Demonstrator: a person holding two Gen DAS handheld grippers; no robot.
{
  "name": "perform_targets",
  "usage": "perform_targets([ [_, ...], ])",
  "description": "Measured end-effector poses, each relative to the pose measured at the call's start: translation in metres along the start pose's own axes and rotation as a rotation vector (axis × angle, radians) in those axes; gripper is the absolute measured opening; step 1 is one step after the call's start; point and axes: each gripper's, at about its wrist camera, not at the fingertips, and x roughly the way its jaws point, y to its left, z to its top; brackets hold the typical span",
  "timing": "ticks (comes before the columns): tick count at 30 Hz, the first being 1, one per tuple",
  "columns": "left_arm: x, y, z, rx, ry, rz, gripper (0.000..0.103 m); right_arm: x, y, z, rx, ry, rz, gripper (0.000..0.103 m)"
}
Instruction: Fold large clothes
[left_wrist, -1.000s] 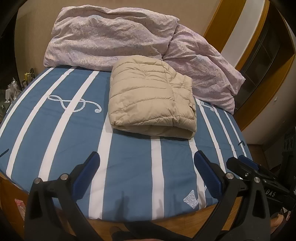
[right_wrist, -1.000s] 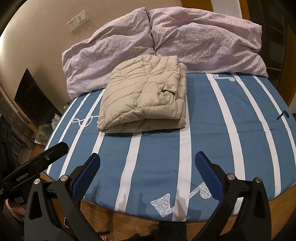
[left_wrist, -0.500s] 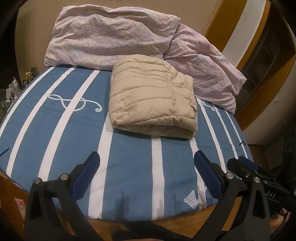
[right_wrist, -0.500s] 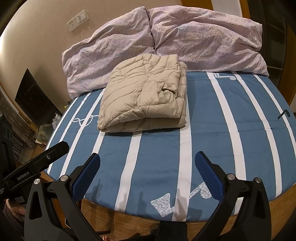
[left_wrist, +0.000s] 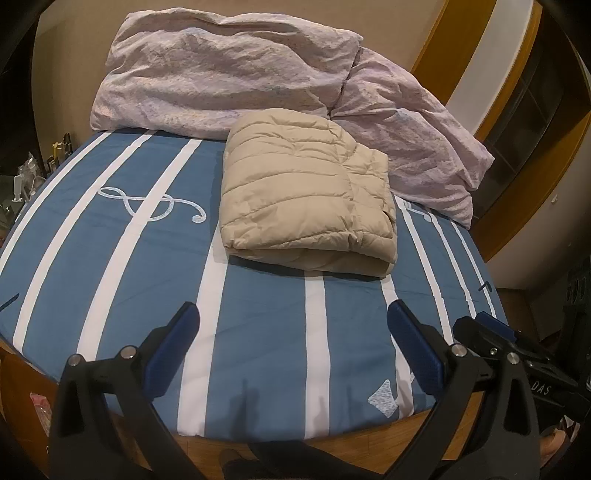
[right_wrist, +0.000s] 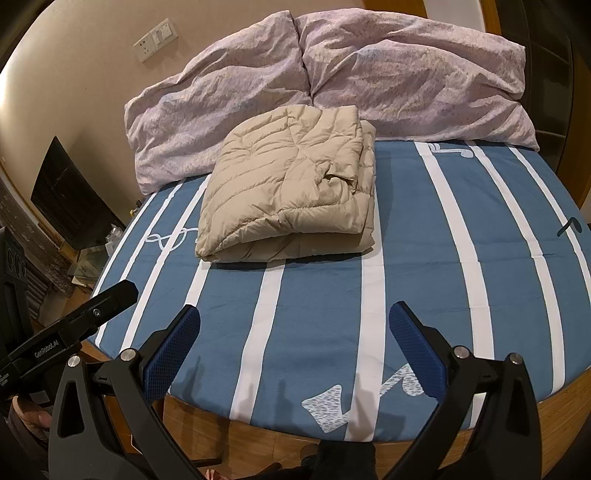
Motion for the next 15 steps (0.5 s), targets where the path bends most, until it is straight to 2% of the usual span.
perform_targets([
  [15,-0.0005,0.0021,0.0003,0.000,0.000,0.002,0.100,0.0004,-0.0011,0.0006,0.000,0.002,0.003,0.102],
])
